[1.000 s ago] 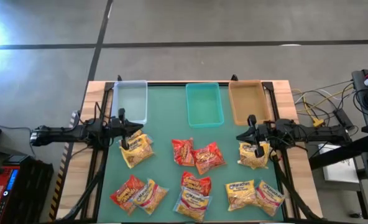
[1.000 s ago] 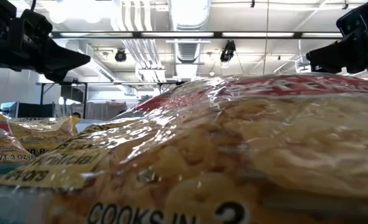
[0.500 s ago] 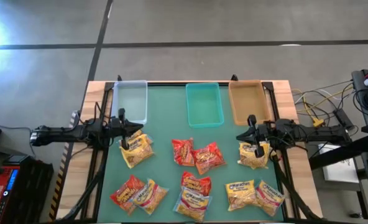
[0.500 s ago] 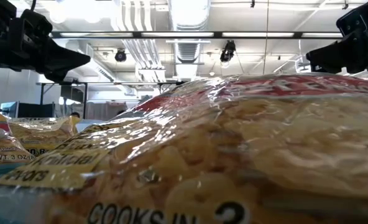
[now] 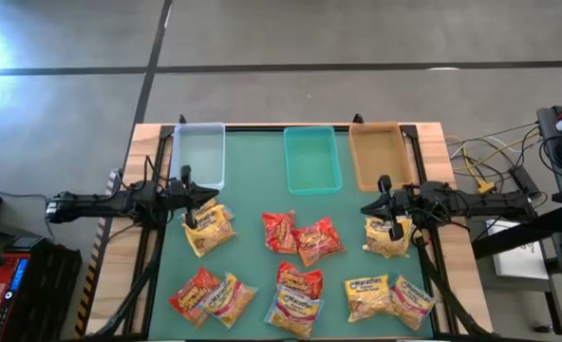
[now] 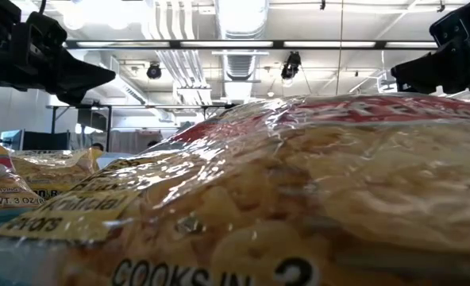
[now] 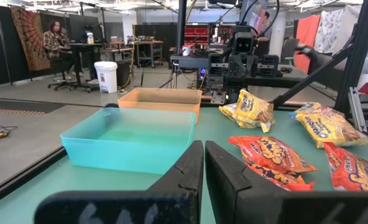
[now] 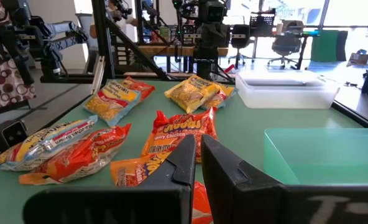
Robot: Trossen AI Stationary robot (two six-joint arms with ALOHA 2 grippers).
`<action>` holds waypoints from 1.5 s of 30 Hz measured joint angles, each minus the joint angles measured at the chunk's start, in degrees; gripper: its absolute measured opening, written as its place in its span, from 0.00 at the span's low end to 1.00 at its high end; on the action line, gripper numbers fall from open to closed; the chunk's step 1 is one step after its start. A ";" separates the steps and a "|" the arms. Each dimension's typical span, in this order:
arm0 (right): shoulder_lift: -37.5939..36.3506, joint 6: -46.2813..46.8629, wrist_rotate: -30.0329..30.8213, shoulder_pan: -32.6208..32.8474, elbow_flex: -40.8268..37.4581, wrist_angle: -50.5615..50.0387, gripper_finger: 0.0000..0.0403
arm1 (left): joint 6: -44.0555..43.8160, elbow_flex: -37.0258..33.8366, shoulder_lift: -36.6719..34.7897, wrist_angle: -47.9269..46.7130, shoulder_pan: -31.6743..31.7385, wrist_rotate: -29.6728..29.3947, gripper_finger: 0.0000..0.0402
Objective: Sort Maruchan noodles
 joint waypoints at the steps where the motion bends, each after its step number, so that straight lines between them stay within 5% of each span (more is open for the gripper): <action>1: 0.00 -0.01 -0.02 0.02 0.00 0.02 0.04 | 0.00 0.00 0.02 0.00 -0.02 0.01 0.00; 31: 0.00 -4.47 0.13 0.00 -0.02 0.14 0.04 | 0.00 0.01 0.02 -0.02 0.00 0.02 0.00; 34: 0.02 -7.18 4.68 0.01 -0.04 3.41 0.04 | 0.00 0.02 0.01 0.00 0.00 0.02 0.00; 45: 0.02 10.60 6.08 -0.01 -0.04 5.71 0.04 | 0.00 0.02 0.00 0.00 0.00 0.02 0.00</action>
